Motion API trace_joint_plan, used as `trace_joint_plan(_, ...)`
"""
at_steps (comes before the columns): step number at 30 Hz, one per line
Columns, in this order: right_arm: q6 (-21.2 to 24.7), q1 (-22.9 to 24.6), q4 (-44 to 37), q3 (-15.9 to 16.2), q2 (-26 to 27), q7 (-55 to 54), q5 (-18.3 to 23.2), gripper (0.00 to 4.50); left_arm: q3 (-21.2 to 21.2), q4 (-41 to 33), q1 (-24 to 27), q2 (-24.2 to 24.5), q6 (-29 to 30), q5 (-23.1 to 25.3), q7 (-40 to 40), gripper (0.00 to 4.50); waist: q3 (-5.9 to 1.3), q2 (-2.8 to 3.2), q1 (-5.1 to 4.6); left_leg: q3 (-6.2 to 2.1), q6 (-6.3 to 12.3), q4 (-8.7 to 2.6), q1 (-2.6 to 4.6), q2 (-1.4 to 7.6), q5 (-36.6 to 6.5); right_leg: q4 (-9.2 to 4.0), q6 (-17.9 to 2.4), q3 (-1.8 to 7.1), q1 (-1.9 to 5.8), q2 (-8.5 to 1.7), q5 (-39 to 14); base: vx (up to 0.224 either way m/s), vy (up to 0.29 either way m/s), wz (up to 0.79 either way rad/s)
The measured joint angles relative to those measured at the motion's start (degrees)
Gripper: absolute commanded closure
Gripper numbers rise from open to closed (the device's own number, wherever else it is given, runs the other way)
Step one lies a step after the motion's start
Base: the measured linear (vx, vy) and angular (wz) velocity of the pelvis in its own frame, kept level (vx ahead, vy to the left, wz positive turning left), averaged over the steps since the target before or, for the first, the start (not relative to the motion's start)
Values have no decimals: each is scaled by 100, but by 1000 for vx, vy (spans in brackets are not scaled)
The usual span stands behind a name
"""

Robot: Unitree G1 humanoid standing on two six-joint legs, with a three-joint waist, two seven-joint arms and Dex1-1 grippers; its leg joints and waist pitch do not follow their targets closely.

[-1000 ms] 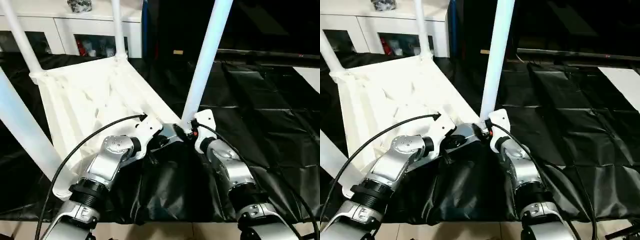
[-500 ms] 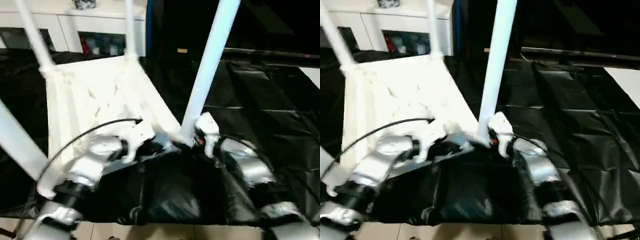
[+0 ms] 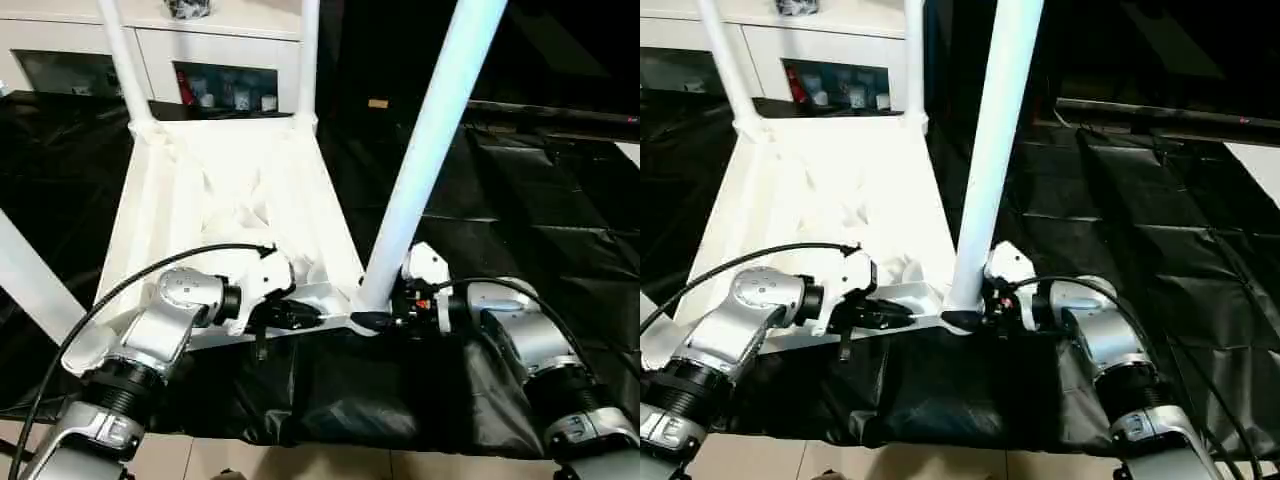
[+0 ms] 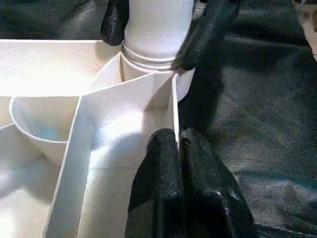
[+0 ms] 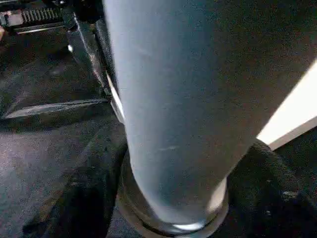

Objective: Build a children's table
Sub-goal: Rotate leg to tighten

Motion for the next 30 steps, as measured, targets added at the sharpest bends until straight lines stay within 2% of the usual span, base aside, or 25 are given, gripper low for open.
trace_joint_plan(3, 18, 16, -31, 0, -4, 2, 4, 184, 0, 0, 1, 3, 0, -2, -37, 450, 0, -2, 0, 0, 0, 0, 0, 0, 0, 0, 0, 0, 0, 0, 0, 0, 0, 0)
trace_joint_plan(12, 95, 141, -178, -37, 52, -5, 10, 191, 1, -1, 27, 31, 1, -23, -48, 450, -2, -4, 7, -1, 0, 2, 1, 0, 0, 0, 0, -1, 4, -1, 0, 0, 0, 0)
trace_joint_plan(16, 206, 311, -120, -454, 484, -939, 47, 194, 39, -29, 25, -243, 171, 194, 586, 450, -6, -4, -31, 0, -1, 2, 29, -4, 0, 8, -1, 24, 18, -1, 1, 0, 0, 0)
trace_joint_plan(20, 117, 192, 139, -840, 1094, -2506, -42, 201, 129, -41, 12, -785, 568, 464, 1616, 450, -7, -1, -68, 4, -2, 0, 44, -10, 0, 10, 32, 51, 22, 6, -17, 0, 0, 0)
trace_joint_plan(26, 111, -46, 448, -1093, 1666, -4161, -282, 201, 108, -36, 3, -1245, 776, 773, 2451, 450, -13, 7, -176, 7, -2, -4, 41, -20, 0, 3, 40, 68, 25, 7, -21, 0, 0, 0)
trace_joint_plan(28, 62, -70, 485, -1093, 1699, -4310, -361, 201, 96, -34, 0, -1280, 778, 786, 2529, 450, -14, 8, -186, 7, -2, -4, 39, -21, 0, -1, 40, 68, 25, 7, -21, 0, 0, 0)
trace_joint_plan(29, 44, -70, 488, -1093, 1701, -4321, -366, 173, 96, -34, -2, -1286, 778, 788, 2536, 450, -16, 11, -187, 7, -2, -4, 39, -21, 0, -2, 40, 69, 24, 7, -21, 0, 0, 0)
trace_joint_plan(30, 37, -70, 488, -1092, 1708, -4316, -362, 165, 95, -34, -5, -1289, 778, 788, 2540, 450, -16, 11, -190, 8, -2, -4, 37, -21, 0, -2, 40, 70, 24, 7, -21, 0, 0, 0)
